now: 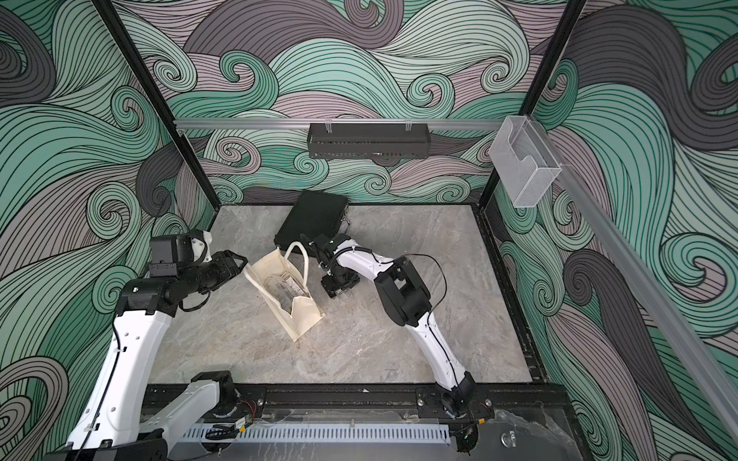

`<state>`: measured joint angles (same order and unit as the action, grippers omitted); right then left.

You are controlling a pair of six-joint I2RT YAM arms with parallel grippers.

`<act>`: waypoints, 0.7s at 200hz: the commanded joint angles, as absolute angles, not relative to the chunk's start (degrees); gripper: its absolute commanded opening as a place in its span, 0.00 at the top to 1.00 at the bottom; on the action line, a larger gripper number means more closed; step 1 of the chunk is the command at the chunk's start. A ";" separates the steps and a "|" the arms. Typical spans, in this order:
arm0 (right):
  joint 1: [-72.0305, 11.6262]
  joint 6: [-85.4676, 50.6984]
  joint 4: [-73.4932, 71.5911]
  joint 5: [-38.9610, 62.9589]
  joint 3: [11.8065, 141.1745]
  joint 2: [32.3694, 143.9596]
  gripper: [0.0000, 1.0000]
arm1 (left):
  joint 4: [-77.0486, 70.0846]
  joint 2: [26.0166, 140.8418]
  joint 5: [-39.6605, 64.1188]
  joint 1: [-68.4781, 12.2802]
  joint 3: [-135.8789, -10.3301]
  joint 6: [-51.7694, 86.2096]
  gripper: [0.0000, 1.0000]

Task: Put the compass set into the canvas bag
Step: Pick up the compass set at the center of the board.

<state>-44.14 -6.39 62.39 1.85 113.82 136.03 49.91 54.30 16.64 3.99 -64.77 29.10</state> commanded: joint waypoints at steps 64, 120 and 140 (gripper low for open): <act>-44.15 -6.42 65.72 -0.04 114.29 135.96 0.48 | 51.94 52.92 13.58 4.47 -65.04 29.29 0.43; -43.45 -8.42 63.47 -1.25 110.68 129.79 0.58 | 54.94 51.56 8.71 5.89 -66.60 28.78 0.42; -41.75 -10.03 62.38 -0.25 108.48 126.21 0.59 | 55.59 51.59 8.61 7.00 -67.18 27.97 0.40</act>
